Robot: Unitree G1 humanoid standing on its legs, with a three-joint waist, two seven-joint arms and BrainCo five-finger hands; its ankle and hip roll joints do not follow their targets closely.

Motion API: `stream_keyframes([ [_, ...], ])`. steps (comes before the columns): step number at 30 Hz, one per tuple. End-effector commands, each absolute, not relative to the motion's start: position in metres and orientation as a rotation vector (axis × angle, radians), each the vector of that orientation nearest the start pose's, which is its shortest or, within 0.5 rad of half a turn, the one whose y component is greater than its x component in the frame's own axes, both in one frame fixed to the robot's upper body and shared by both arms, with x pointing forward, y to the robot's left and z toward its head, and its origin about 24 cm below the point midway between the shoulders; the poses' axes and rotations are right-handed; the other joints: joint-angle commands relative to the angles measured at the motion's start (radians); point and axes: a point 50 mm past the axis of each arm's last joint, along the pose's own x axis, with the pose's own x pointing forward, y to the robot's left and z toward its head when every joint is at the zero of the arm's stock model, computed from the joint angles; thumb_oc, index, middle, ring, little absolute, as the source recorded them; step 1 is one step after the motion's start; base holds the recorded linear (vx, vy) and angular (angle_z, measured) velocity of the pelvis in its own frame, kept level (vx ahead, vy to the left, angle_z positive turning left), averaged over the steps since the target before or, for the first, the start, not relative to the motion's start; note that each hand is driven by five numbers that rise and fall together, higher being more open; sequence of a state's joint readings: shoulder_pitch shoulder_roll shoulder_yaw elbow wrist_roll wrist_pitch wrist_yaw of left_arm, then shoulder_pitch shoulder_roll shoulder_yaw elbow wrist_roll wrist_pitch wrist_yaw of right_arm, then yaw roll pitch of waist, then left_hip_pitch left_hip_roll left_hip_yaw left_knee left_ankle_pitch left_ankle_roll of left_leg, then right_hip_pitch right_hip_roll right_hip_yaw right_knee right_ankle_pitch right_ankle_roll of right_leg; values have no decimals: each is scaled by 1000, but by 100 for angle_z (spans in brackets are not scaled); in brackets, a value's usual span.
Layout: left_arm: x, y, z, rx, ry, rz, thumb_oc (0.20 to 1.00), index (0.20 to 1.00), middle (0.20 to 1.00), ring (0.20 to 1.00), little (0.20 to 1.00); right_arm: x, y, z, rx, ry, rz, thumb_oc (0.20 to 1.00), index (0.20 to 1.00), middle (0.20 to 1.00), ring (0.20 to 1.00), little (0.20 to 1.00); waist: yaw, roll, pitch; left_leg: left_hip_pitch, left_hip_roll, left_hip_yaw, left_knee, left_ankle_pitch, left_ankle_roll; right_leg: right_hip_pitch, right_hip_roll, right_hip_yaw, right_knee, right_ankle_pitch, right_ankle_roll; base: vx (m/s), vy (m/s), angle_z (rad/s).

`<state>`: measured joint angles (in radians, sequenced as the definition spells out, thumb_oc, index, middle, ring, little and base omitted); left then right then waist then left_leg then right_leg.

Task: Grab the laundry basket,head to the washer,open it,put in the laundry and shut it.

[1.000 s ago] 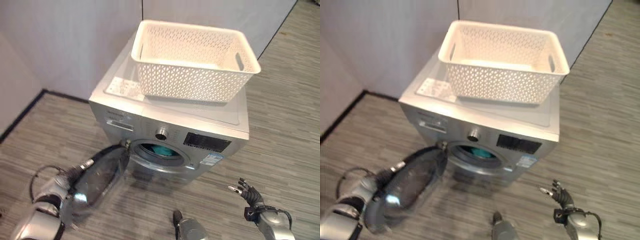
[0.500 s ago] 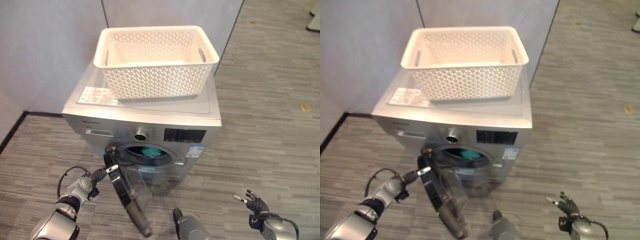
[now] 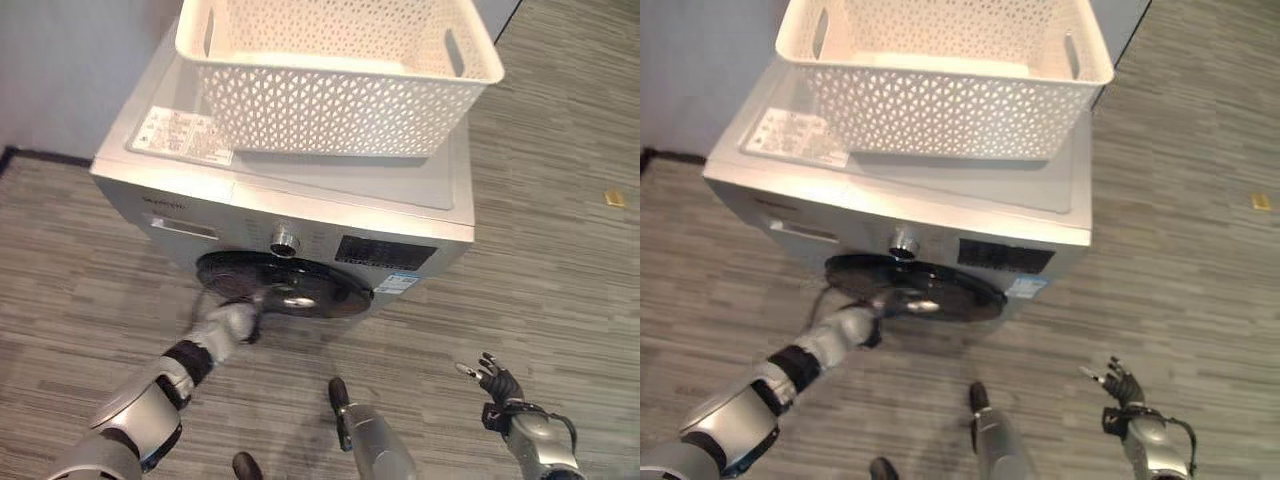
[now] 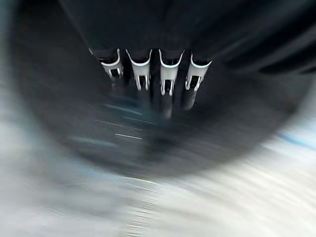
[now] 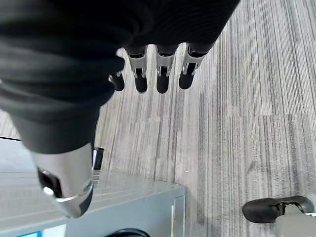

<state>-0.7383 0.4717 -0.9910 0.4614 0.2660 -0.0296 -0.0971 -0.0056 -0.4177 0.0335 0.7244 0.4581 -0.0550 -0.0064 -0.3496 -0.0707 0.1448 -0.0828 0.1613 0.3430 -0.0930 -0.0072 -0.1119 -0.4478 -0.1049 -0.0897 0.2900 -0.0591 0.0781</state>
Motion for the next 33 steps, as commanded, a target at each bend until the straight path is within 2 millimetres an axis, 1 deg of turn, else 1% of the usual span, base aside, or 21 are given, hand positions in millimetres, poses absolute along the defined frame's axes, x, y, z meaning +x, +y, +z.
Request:
stream_keyframes([
  [1,301,15,82,1216,-471,-1014,1000,1000,1000,1000,1000,180,-299,-73,12,581,-292,1000,1000,1000,1000,1000,-12,82,-9,203,31,8,6,-112,29,37,37,-13,-30,27,101,-35,-64,-12],
  [2,299,21,81,1222,-466,-1012,1000,1000,1000,1000,1000,177,-300,-75,13,591,-297,1000,1000,1000,1000,1000,-6,78,-6,200,30,18,8,-92,28,39,33,-23,-36,42,90,30,-18,-24],
  [6,293,56,68,1177,-364,-968,1000,1000,1000,1000,1000,164,-300,-83,38,628,-337,1000,1000,1000,1000,1000,29,95,0,203,29,1,10,-83,27,67,15,-47,-47,38,86,-11,-8,2],
  [7,293,57,68,1177,-363,-968,1000,1000,1000,1000,1000,164,-300,-83,37,629,-336,1000,1000,1000,1000,1000,27,95,-1,203,30,0,9,-83,27,67,15,-48,-47,38,86,6,10,5],
  [8,290,76,55,1134,-277,-921,1000,1000,1000,1000,1000,159,-299,-88,59,649,-361,1000,1000,1000,1000,1000,45,101,0,203,27,-10,9,-83,28,76,8,-55,-51,37,82,3,8,6],
  [10,288,94,44,1085,-201,-859,1000,1000,1000,1000,1000,157,-298,-92,76,661,-375,1000,1000,1000,1000,1000,56,104,1,203,23,-19,11,-89,31,87,0,-61,-55,36,79,-3,16,20],
  [13,277,123,20,905,-43,-738,1000,1000,1000,1000,1000,158,-294,-93,94,659,-380,1000,1000,1000,1000,1000,71,103,-3,206,14,-30,17,-99,38,108,-9,-66,-69,39,75,-13,17,24],
  [14,272,131,12,843,2,-699,1000,1000,1000,1000,1000,158,-293,-94,96,658,-379,1000,1000,1000,1000,1000,76,101,-6,207,12,-32,19,-102,39,116,-10,-65,-76,42,74,-10,8,7],
  [15,272,131,12,843,2,-699,1000,1000,1000,1000,1000,158,-293,-94,96,658,-379,1000,1000,1000,1000,1000,76,101,-6,207,12,-32,19,-102,39,116,-10,-65,-76,42,74,-13,5,3],
  [16,263,146,-6,702,110,-613,1000,1000,1000,1000,1000,159,-289,-95,104,657,-374,1000,1000,1000,1000,1000,88,98,-12,208,7,-34,27,-107,42,128,-11,-61,-90,49,71,-13,-7,7],
  [17,256,155,-18,599,184,-555,1000,1000,1000,1000,1000,157,-287,-97,111,668,-372,1000,1000,1000,1000,1000,96,95,-17,208,5,-36,33,-107,42,141,-12,-60,-103,54,69,-24,-9,4],
  [18,250,161,-27,540,227,-513,1000,1000,1000,1000,1000,154,-286,-100,119,680,-379,1000,1000,1000,1000,1000,100,92,-21,209,4,-40,39,-111,45,151,-12,-58,-115,59,69,-13,-20,5],
  [21,232,182,-48,450,326,-380,1000,1000,1000,1000,1000,142,-281,-111,152,726,-409,1000,1000,1000,1000,1000,118,82,-37,216,-1,-45,54,-116,47,187,-10,-55,-152,71,68,-6,-10,-1],
  [23,217,198,-66,344,410,-228,1000,1000,1000,1000,1000,128,-275,-122,200,772,-452,1000,1000,1000,1000,1000,136,70,-46,219,-4,-61,69,-120,49,215,-13,-60,-168,74,66,-19,-30,-6],
  [25,196,210,-91,233,548,-91,1000,1000,1000,1000,1000,113,-270,-132,228,827,-486,1000,1000,1000,1000,1000,147,59,-57,228,-7,-69,74,-124,52,242,-15,-68,-178,74,64,-4,-16,-1],
  [26,196,210,-91,233,548,-91,1000,1000,1000,1000,1000,113,-270,-132,228,827,-486,1000,1000,1000,1000,1000,147,59,-56,229,-7,-70,74,-124,52,243,-15,-68,-178,74,64,0,0,0],
  [27,185,213,-101,216,595,-39,1000,1000,1000,1000,1000,100,-265,-140,257,881,-520,1000,1000,1000,1000,1000,155,53,-63,237,-11,-82,78,-132,55,269,-18,-72,-185,72,65,10,-7,6],
  [28,178,214,-107,220,627,-34,1000,1000,1000,1000,1000,95,-265,-143,256,909,-535,1000,1000,1000,1000,1000,159,51,-67,242,-13,-88,81,-138,56,280,-21,-75,-191,70,67,4,3,7],
  [32,162,215,-118,230,701,-41,1000,1000,1000,1000,1000,82,-263,-148,255,963,-552,1000,1000,1000,1000,1000,166,50,-77,256,-20,-101,84,-155,62,311,-35,-84,-198,67,68,-6,22,20],
  [33,162,215,-118,231,701,-40,1000,1000,1000,1000,1000,82,-263,-148,256,963,-552,1000,1000,1000,1000,1000,166,48,-79,253,-22,-101,83,-152,63,308,-36,-83,-200,69,68,-14,26,8],
])
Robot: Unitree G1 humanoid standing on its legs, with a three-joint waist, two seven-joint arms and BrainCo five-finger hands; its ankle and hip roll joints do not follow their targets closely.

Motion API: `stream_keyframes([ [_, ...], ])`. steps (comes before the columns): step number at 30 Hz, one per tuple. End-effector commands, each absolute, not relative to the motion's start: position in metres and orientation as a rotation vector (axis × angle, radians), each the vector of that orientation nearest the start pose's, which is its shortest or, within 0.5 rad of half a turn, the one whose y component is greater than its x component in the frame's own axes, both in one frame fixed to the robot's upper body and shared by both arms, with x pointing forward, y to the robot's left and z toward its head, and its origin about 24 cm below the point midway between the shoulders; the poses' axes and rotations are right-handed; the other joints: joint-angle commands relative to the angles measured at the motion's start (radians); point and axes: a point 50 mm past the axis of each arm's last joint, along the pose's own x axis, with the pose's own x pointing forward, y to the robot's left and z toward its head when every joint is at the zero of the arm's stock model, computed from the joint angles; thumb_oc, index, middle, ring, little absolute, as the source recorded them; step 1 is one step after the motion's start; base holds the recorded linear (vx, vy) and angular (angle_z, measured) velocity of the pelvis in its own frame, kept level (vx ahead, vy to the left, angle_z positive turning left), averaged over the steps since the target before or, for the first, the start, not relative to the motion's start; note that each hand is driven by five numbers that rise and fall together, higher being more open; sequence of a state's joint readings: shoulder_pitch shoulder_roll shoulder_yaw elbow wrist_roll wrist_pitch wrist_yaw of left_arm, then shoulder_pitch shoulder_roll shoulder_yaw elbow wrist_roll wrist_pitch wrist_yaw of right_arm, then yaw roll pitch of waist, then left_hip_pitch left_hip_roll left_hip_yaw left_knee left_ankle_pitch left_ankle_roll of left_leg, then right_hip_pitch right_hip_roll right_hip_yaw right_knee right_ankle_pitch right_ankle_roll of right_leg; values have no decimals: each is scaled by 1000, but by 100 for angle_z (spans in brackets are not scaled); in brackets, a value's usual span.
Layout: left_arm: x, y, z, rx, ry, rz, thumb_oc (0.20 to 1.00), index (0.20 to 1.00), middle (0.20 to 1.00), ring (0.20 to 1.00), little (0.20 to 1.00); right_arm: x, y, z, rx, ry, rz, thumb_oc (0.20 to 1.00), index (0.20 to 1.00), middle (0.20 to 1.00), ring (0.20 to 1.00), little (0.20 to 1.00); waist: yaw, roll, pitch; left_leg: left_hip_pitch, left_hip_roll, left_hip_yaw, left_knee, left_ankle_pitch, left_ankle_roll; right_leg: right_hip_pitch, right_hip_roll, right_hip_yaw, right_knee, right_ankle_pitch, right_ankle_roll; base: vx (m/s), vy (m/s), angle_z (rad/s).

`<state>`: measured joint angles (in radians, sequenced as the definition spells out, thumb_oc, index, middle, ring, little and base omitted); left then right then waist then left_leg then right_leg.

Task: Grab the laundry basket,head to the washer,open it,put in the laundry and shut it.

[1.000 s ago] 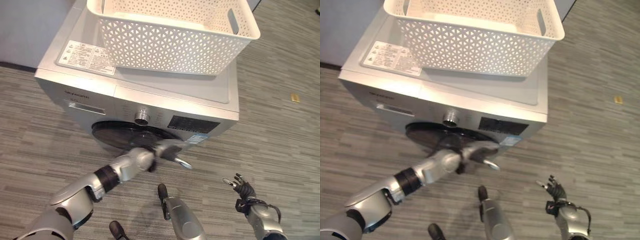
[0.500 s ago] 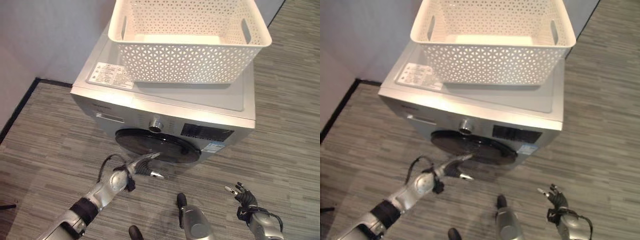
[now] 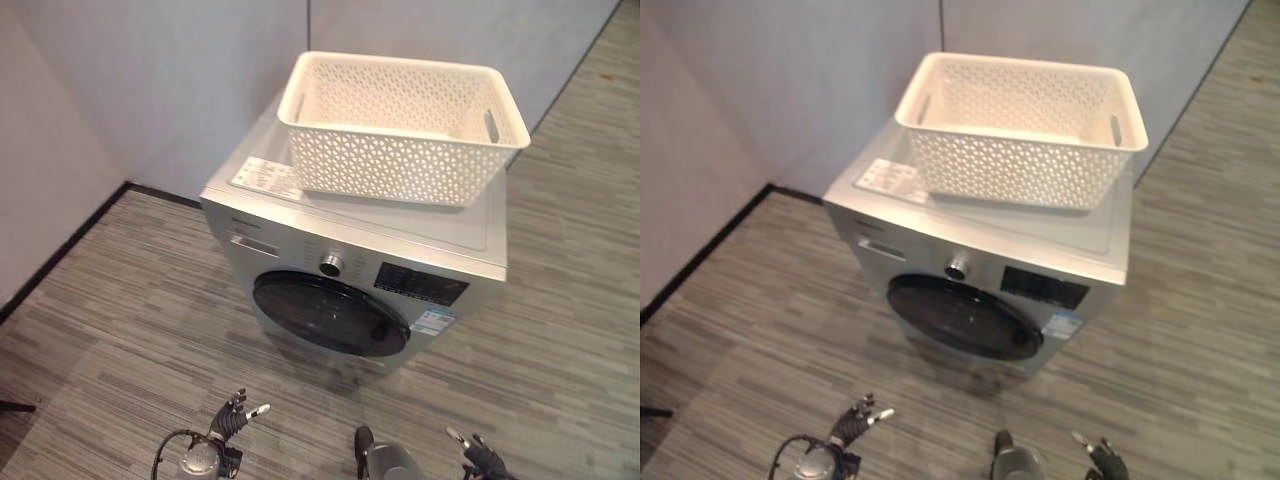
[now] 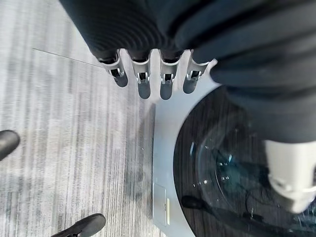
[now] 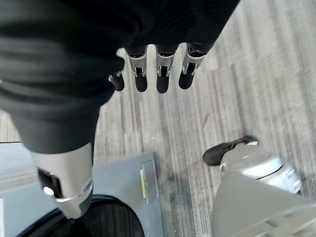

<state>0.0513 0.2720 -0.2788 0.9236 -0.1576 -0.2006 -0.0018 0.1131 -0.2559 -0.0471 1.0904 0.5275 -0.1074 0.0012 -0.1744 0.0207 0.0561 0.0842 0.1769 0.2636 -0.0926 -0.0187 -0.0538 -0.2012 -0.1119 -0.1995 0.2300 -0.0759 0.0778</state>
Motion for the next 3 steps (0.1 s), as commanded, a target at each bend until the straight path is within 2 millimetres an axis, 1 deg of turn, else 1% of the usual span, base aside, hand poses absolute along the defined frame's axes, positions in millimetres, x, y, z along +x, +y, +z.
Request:
stream_keyframes([
  [1,156,215,-123,216,734,-32,1000,1000,1000,1000,1000,79,-262,-150,265,978,-560,1000,1000,1000,1000,1000,-7,-41,10,92,-41,-31,84,-149,8,74,-35,20,-135,82,69,-34,30,8],
  [3,151,215,-127,200,764,-33,1000,1000,1000,1000,1000,82,-261,-150,262,980,-552,1000,1000,1000,1000,1000,-5,-42,6,91,-48,-36,80,-148,11,73,-42,20,-137,88,71,-38,37,6],
])
